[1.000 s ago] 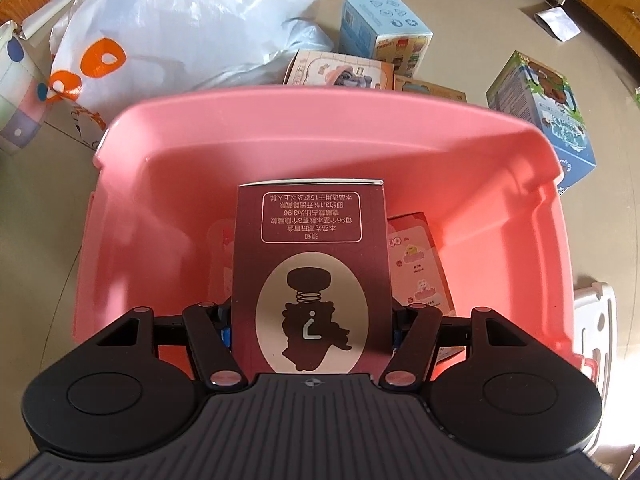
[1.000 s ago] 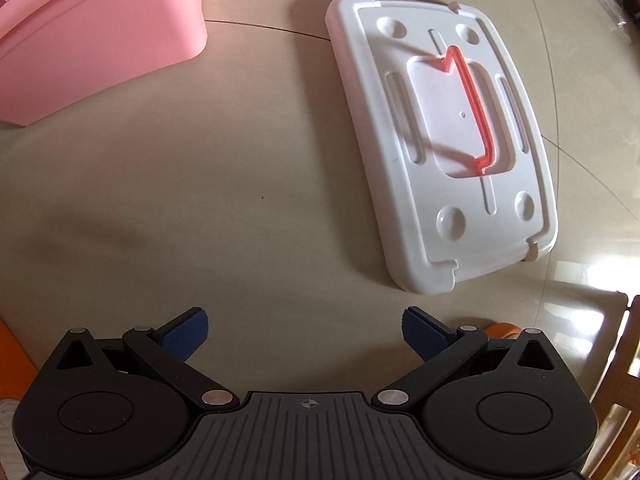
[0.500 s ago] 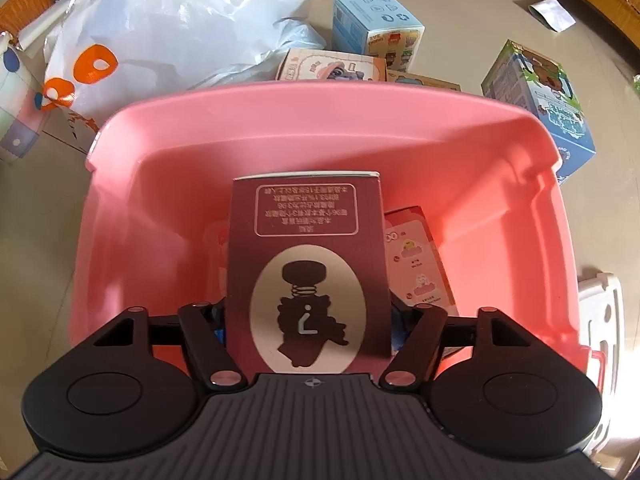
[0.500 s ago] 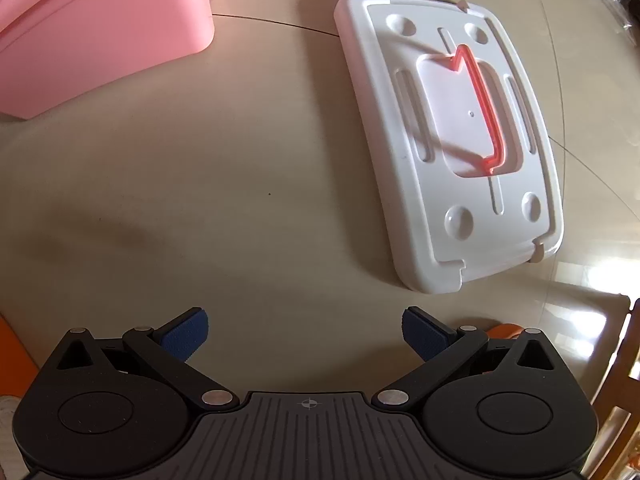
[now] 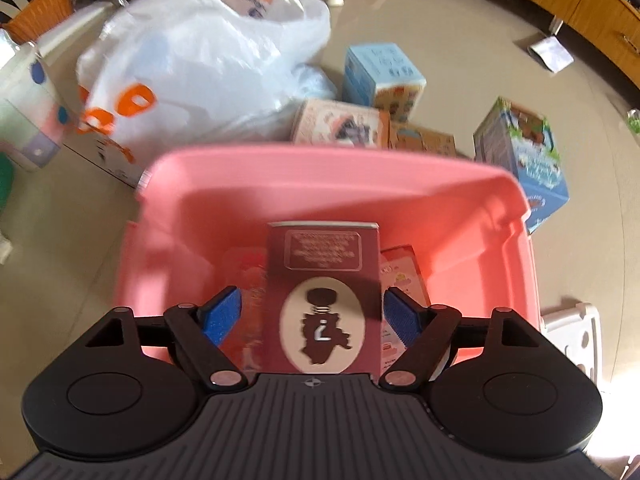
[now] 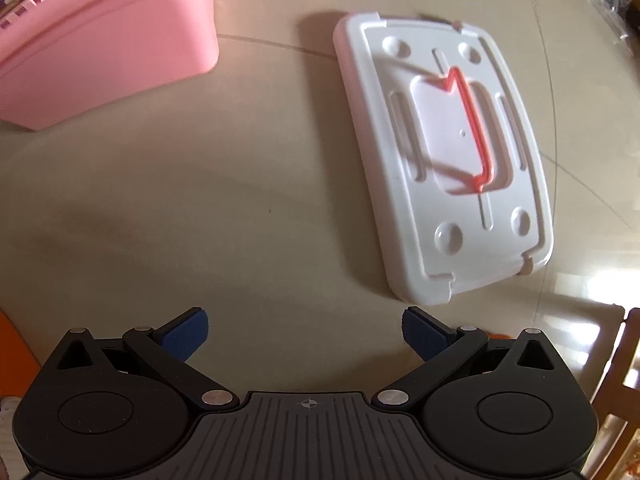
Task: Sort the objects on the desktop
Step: 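Lower the maroon box into the pink bin with the left gripper, then open the left gripper to release the maroon box and withdraw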
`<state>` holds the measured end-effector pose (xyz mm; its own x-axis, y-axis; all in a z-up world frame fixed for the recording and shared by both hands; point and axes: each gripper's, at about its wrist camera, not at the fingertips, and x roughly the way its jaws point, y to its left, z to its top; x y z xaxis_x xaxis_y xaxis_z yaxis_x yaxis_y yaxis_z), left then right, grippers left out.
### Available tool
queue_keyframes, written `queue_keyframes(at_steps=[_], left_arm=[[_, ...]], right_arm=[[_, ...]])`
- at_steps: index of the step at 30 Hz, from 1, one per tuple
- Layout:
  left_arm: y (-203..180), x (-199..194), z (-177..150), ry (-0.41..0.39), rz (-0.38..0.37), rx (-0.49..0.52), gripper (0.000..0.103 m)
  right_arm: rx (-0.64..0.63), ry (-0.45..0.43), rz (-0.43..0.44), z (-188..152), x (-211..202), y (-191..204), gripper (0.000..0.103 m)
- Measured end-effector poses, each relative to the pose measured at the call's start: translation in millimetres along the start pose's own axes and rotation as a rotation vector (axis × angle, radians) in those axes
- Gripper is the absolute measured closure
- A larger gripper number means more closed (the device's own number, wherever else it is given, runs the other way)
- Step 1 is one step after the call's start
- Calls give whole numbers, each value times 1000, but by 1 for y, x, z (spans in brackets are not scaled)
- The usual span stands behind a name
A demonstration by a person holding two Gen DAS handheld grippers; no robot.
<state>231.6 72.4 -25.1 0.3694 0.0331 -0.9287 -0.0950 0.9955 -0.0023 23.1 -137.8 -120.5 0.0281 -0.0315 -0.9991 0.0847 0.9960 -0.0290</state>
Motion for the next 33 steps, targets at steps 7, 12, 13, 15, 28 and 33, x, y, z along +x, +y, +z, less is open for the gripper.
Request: queue_keyframes(at_steps=[7, 12, 13, 15, 28, 33], left_arm=[[-2, -48, -19, -60, 31, 66, 15], [-8, -68, -50, -53, 13, 128, 14], [-9, -71, -57, -49, 15, 141, 14], [-10, -75, -71, -45, 19, 154, 14], [-24, -92, -125, -78, 17, 204, 11], [-40, -91, -138, -68, -15, 256, 11]], right_arm=[[23, -59, 40, -2, -20, -7, 1], [52, -109, 76, -5, -35, -15, 1], [59, -121, 88, -5, -38, -16, 1], [66, -140, 101, -6, -45, -19, 1], [54, -230, 167, -10, -75, -38, 15], [54, -246, 183, 0, -82, -56, 18]])
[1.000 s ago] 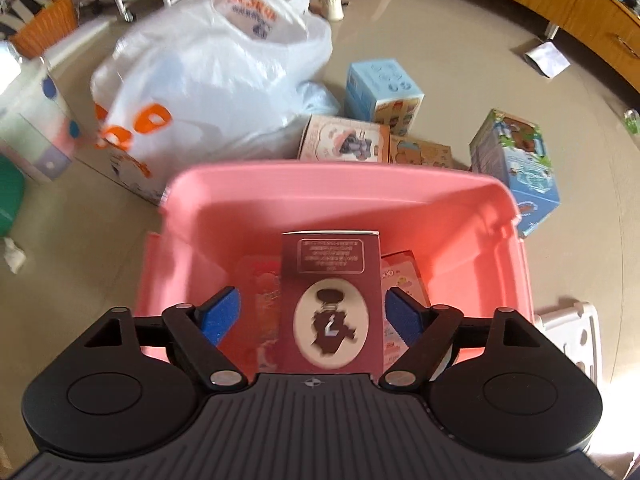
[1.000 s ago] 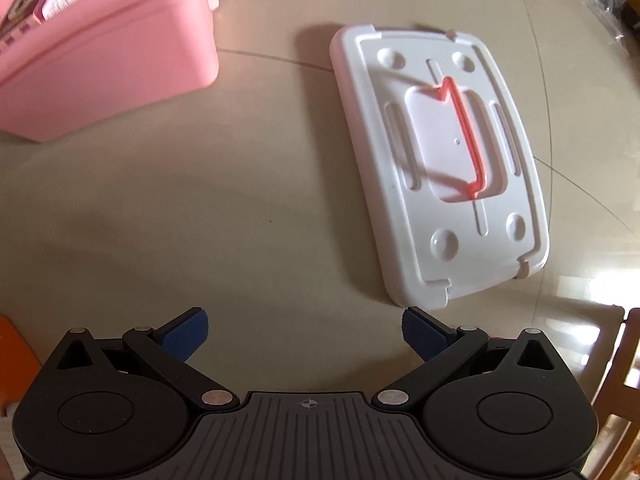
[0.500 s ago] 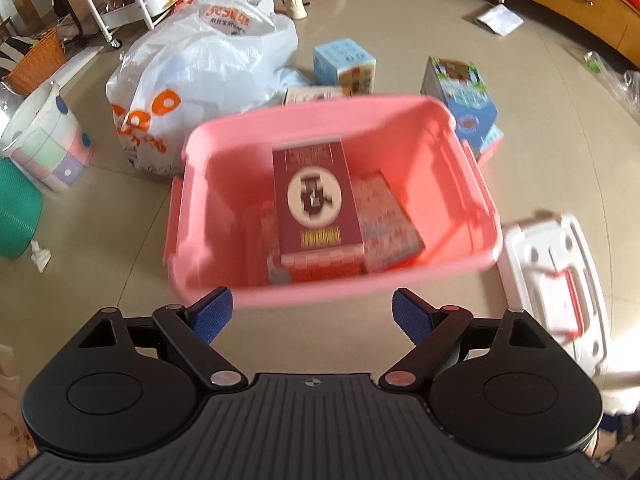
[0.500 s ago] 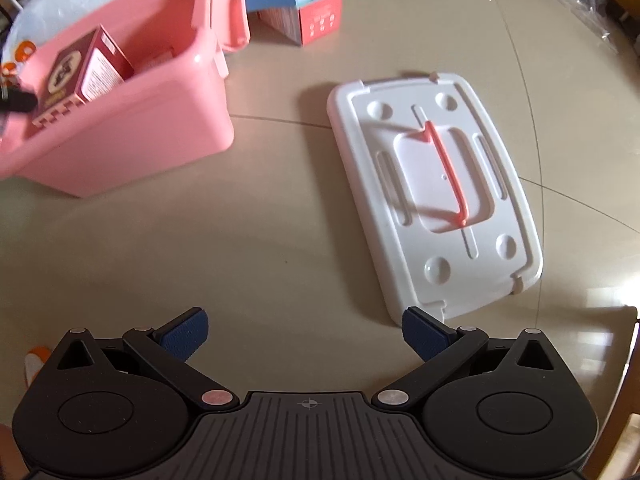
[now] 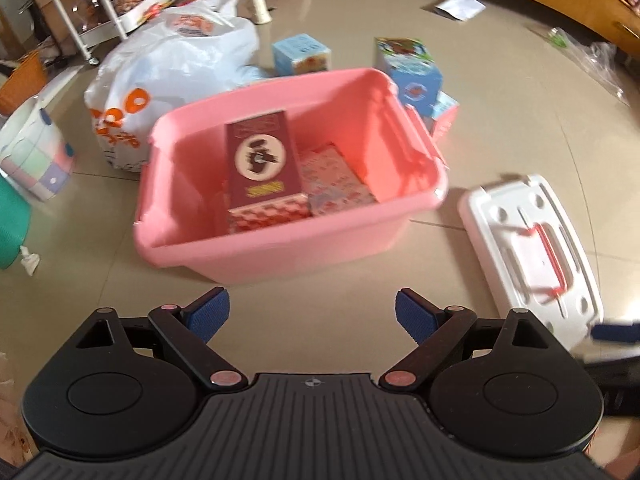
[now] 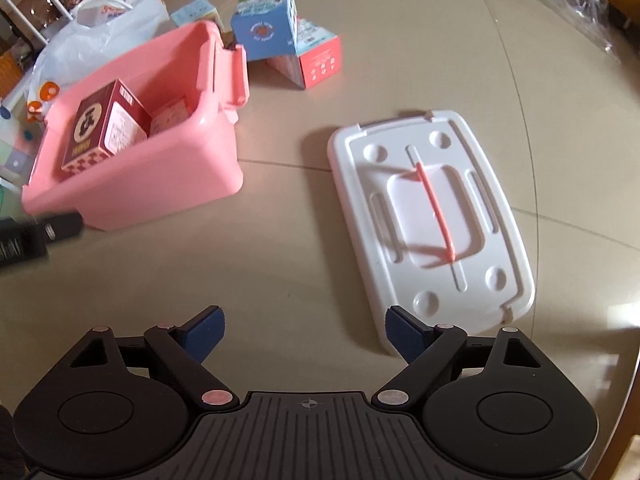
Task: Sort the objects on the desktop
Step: 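Open the left gripper to release the maroon box and withdraw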
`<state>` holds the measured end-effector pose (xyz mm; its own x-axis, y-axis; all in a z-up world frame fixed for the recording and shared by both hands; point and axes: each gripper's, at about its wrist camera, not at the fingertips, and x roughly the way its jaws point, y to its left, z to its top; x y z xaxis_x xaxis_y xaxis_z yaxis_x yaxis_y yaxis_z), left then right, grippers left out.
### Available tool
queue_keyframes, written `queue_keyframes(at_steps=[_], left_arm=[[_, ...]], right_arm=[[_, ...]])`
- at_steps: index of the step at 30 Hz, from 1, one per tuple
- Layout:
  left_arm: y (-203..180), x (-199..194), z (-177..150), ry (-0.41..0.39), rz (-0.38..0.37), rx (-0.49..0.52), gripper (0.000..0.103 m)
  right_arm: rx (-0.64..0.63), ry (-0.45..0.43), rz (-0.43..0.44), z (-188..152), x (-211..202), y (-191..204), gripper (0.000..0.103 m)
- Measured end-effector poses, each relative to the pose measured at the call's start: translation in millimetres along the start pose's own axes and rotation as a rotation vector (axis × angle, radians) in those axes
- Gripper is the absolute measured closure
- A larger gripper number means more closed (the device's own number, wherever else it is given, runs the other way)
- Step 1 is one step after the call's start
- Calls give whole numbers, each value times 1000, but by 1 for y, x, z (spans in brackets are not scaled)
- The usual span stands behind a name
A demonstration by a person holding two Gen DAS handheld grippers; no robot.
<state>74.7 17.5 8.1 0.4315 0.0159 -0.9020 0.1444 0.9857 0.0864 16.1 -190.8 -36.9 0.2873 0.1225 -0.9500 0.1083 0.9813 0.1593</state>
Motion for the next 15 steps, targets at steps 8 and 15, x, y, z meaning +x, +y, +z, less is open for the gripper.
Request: queue_keyframes(at_steps=[8, 15], left_arm=[[-16, 12, -7, 47, -14, 26, 11], [-21, 27, -7, 100, -21, 5, 11]], right_arm=[[-117, -33, -9, 40, -8, -20, 17], [-151, -29, -37, 76, 5, -46, 13]])
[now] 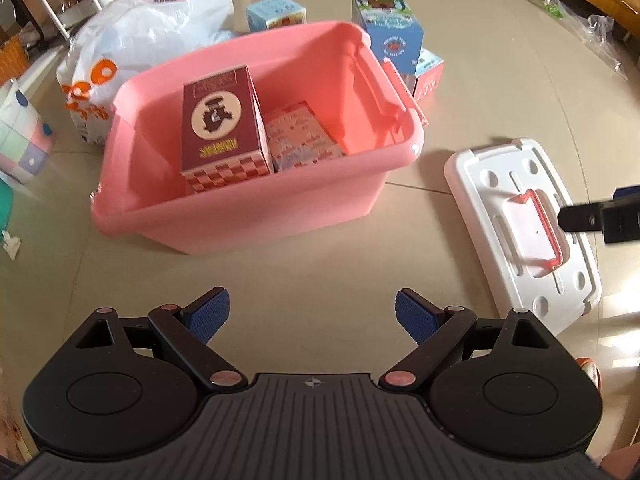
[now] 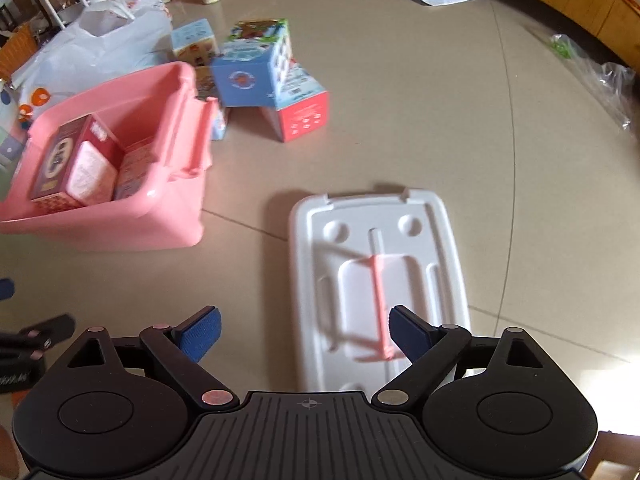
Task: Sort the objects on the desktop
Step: 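Open the left gripper to release the maroon box and withdraw, then reach the right gripper to the white lid's pink handle and grasp it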
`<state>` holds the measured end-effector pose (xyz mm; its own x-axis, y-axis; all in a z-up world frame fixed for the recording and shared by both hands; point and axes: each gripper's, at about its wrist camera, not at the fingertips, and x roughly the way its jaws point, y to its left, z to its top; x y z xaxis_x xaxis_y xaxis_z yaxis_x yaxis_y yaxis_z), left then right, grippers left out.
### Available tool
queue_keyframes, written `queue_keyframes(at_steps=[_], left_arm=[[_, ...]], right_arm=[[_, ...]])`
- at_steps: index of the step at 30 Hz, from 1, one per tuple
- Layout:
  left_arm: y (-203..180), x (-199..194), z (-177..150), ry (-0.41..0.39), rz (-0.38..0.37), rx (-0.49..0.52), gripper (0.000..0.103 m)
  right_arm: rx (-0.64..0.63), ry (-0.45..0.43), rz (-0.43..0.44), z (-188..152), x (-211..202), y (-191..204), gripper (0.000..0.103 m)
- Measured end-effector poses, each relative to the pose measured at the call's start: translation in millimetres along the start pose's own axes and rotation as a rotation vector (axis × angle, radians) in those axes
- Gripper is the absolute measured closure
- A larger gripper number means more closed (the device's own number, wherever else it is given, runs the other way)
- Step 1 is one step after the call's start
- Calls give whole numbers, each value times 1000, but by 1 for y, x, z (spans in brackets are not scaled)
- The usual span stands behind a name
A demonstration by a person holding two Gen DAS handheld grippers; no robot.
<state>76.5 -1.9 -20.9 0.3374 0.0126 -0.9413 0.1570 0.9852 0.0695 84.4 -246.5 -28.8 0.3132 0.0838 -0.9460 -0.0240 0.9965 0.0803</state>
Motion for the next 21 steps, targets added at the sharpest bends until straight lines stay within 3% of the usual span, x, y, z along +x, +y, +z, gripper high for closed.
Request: queue_keyframes(at_steps=[12, 21], left_arm=[[-18, 25, 4, 77, -26, 1, 11], [-27, 37, 6, 115, -44, 1, 11]], right_arm=[[45, 73, -8, 20, 66, -44, 13], [-2, 123, -8, 25, 114, -44, 13]])
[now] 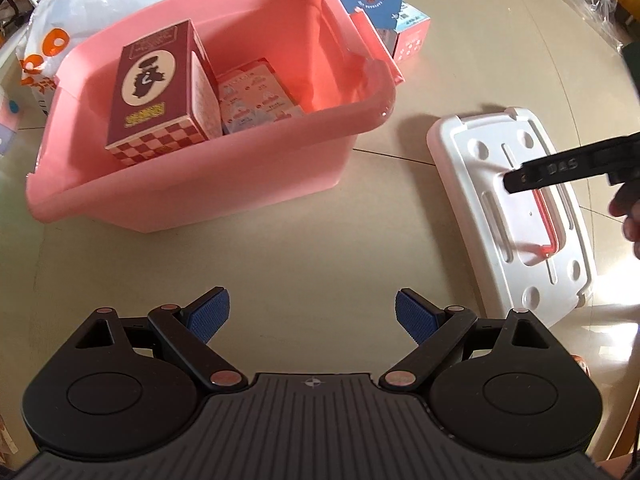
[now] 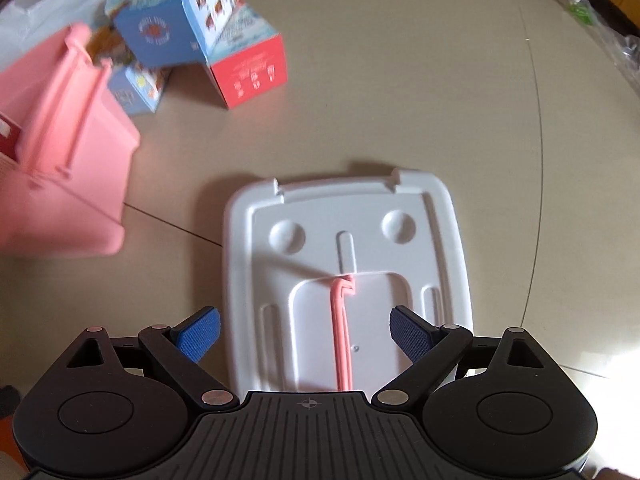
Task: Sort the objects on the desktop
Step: 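Reach the right gripper to the white lid's pink handle and grasp it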
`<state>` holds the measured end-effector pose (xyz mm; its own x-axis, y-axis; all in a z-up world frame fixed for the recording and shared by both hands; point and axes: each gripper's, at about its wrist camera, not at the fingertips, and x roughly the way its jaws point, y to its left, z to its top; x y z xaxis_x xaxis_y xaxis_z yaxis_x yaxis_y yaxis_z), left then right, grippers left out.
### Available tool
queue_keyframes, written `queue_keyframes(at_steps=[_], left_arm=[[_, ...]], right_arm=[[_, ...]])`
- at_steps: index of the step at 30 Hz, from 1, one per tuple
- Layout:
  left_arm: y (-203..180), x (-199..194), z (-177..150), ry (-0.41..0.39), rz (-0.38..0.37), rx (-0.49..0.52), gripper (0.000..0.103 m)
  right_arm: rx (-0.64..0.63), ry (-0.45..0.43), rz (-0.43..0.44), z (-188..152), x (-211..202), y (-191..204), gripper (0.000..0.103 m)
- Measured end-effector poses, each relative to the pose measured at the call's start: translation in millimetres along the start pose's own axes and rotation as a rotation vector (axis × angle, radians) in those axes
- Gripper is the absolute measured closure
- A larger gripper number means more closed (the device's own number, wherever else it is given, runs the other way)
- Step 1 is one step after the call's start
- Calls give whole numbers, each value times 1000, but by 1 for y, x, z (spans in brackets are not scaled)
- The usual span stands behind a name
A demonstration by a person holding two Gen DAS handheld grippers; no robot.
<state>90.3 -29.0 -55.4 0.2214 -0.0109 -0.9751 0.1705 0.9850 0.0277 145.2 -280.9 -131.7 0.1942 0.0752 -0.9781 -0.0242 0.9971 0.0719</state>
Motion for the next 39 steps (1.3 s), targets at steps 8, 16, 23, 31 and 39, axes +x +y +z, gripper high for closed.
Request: queue_keyframes(at_steps=[8, 16, 23, 31, 39], left_arm=[[-6, 6, 1, 19, -18, 6, 11], [-13, 8, 1, 20, -28, 26, 11], [-17, 11, -1, 24, -29, 38, 11], [-16, 17, -3, 30, -19, 49, 11], [-13, 18, -4, 28, -29, 35, 11]], right_arm=[[-28, 88, -35, -13, 33, -11, 41], [8, 110, -35, -25, 37, -34, 64], [48, 78, -53, -30, 33, -43, 70], [34, 84, 3, -31, 38, -35, 71], [8, 54, -16, -26, 34, -37, 74]])
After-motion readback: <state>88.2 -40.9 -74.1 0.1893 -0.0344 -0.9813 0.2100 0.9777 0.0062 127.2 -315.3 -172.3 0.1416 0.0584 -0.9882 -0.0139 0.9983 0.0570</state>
